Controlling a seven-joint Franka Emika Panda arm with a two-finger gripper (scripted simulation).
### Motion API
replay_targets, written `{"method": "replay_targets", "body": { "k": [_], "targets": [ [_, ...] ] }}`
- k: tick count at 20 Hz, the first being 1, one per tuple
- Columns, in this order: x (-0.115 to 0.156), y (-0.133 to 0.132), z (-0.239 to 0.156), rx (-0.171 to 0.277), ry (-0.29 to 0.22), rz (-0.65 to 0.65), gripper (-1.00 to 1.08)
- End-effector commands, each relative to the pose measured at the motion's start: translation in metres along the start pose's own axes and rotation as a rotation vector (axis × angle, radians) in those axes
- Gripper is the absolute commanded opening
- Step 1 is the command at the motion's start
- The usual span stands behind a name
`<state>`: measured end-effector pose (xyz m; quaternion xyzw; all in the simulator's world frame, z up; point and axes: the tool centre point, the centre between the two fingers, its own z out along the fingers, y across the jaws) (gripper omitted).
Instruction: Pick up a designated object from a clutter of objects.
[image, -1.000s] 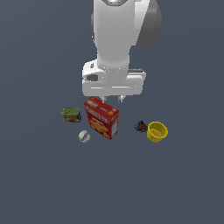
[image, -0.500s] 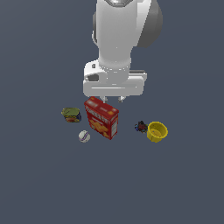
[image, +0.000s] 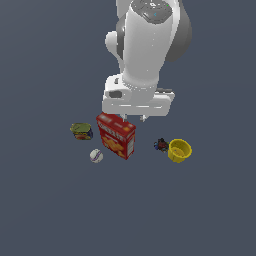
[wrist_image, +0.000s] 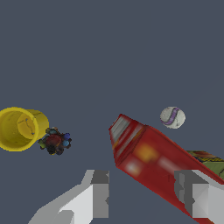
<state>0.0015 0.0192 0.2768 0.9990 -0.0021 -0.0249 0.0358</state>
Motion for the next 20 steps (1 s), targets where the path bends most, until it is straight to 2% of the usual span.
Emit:
{"method": "replay_targets", "body": {
  "k": [1, 11, 20],
  "targets": [
    [0.003, -0.007, 0.005, -0.020, -0.003, 0.022, 0.28],
    [0.014, -0.042, 0.031, -0.125, 0.003, 0.129, 0.28],
    [0.022, -0.076, 0.054, -0.221, 0.039, 0.221, 0.28]
  ]
}}
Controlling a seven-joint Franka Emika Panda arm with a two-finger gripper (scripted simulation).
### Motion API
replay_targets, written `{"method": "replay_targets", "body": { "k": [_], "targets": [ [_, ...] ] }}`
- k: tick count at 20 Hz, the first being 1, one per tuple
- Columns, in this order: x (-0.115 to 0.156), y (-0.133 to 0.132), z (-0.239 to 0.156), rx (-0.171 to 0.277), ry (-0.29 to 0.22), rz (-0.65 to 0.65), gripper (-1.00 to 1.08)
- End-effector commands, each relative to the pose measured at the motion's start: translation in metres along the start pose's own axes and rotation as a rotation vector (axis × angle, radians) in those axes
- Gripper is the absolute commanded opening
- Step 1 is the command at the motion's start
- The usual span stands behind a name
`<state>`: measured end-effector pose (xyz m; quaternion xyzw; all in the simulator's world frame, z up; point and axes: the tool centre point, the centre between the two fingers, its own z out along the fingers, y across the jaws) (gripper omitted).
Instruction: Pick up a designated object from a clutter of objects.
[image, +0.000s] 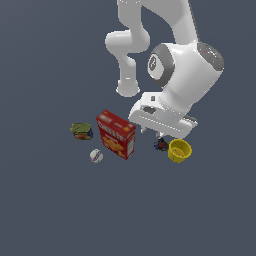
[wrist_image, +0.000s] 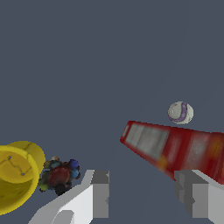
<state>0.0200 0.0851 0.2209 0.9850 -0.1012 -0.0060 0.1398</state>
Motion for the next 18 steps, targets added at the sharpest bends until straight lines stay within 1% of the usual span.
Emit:
{"method": "replay_targets", "body": {
  "k": [1, 9, 18],
  "targets": [
    [0.000, -0.011, 0.004, -0.026, 0.015, 0.027, 0.28],
    [-0.003, -0.046, 0.017, -0.099, 0.075, 0.107, 0.28],
    [-0.008, -0.087, 0.031, -0.166, 0.168, 0.194, 0.28]
  ]
}}
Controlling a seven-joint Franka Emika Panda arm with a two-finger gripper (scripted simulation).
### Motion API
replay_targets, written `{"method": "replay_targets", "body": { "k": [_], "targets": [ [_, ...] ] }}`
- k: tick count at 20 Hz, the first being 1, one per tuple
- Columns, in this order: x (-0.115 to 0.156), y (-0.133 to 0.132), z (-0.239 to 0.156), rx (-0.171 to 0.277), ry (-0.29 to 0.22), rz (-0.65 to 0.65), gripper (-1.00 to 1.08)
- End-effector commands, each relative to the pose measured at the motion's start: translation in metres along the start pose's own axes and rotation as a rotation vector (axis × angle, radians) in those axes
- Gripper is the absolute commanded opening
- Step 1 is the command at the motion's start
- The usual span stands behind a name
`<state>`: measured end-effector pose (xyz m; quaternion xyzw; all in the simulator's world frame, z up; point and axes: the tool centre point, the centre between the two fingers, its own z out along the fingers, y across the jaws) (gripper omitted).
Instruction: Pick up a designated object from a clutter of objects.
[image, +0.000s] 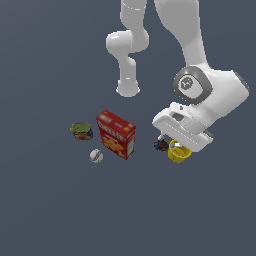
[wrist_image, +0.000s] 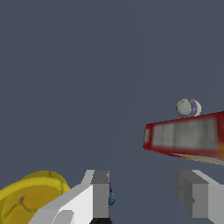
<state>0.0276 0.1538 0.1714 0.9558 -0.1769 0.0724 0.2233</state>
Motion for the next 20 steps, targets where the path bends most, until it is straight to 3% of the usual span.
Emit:
{"method": "replay_targets", "body": {
  "k": [1, 11, 20],
  "targets": [
    [-0.004, -0.011, 0.001, -0.015, 0.030, 0.025, 0.28],
    [-0.024, -0.056, 0.005, -0.054, 0.159, 0.121, 0.28],
    [-0.044, -0.096, 0.006, -0.055, 0.291, 0.202, 0.28]
  ]
}}
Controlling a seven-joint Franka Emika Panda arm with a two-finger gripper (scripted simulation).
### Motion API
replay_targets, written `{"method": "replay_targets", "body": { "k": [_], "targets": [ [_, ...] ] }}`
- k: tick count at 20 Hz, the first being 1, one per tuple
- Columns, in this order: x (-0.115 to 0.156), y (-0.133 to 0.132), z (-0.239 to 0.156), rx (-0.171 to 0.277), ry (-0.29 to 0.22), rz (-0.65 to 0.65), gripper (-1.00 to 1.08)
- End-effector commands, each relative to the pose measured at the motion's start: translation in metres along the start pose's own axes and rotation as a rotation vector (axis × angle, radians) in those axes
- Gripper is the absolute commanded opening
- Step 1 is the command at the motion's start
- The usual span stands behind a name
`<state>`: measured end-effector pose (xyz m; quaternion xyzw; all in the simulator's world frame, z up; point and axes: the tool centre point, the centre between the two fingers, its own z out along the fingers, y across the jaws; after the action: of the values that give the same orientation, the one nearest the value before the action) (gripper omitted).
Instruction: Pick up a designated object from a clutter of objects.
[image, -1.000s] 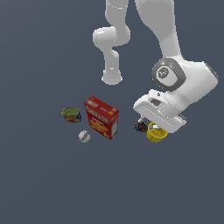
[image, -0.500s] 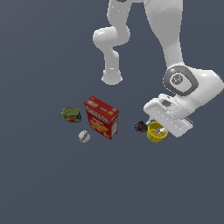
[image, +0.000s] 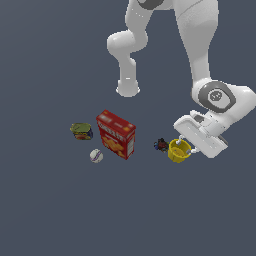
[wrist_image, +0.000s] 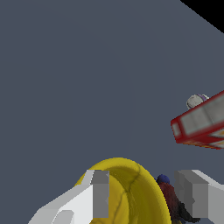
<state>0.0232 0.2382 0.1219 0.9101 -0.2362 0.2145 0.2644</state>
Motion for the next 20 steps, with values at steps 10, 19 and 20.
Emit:
{"method": "replay_targets", "body": {
  "k": [10, 19, 20],
  "targets": [
    [-0.032, -0.038, -0.012, 0.034, 0.149, 0.095, 0.28],
    [-0.044, -0.051, -0.016, 0.056, 0.199, 0.126, 0.28],
    [-0.044, -0.051, -0.017, 0.057, 0.201, 0.128, 0.28]
  ]
}}
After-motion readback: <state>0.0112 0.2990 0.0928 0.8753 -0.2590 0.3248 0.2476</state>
